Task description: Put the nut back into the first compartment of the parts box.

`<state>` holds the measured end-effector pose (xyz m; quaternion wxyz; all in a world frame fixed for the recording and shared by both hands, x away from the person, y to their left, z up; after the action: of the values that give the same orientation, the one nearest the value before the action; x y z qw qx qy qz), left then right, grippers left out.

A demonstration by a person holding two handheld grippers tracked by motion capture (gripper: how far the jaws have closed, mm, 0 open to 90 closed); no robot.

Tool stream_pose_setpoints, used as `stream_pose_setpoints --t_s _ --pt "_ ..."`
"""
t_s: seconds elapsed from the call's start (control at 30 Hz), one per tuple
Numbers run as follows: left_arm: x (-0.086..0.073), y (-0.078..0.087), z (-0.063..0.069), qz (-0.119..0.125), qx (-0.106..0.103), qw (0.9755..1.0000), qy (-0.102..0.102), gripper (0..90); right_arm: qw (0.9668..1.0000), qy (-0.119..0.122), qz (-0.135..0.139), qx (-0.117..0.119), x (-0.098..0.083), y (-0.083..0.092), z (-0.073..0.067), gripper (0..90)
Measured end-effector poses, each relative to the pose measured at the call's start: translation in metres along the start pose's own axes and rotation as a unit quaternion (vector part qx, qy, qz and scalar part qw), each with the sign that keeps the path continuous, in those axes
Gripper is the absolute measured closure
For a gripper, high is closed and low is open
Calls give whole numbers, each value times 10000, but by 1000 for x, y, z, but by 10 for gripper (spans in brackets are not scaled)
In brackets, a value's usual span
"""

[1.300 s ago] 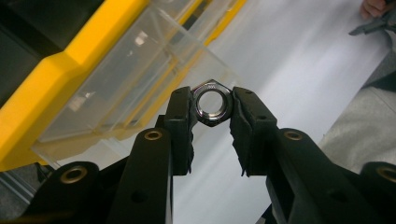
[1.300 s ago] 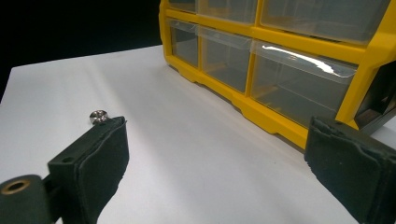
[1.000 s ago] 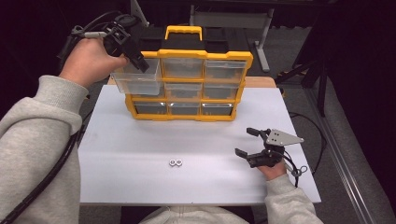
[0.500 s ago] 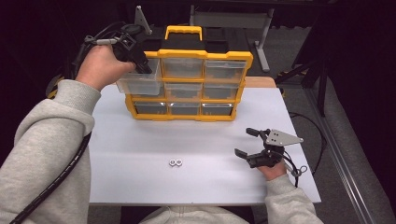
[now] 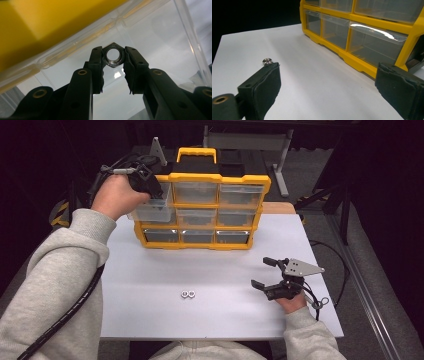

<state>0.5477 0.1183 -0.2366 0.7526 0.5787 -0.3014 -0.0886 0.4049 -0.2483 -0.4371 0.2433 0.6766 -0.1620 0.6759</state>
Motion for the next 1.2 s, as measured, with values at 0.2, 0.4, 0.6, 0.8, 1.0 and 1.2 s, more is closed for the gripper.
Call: stream_pose_setpoints --t_s 0.2,0.4,0.6,0.8,1.0,1.2 --pt "1 -1 2 -29 -80 9999 -63 692 10000 3 9 23 0 0 0 72" --pt "2 7 4 251 -8 9995 -184 587 10000 3 15 45 0 0 -1 72" --pt "-3 33 7 667 173 9969 -377 502 10000 2 8 49 0 0 -1 72" --pt "-11 64 18 1078 340 9902 -823 444 10000 13 0 52 0 0 -1 72" --pt "-21 80 41 1201 609 9774 -1628 166 10000 6 13 63 1 0 -1 72" --pt "-37 90 70 1500 322 9637 -2185 101 10000 14 17 57 1 1 -1 72"
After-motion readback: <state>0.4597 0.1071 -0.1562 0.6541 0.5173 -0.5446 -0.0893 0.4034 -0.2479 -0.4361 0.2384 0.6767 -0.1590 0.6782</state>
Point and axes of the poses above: each handheld gripper's, and its own axes: y roughly backward along the jaws, x roughly out of its top, z roughly to its right, the point moved 5 cm from there along -y, roughly forward along the jaws, and after that the axes turned 9 degrees about z, right-handed, at the moved point
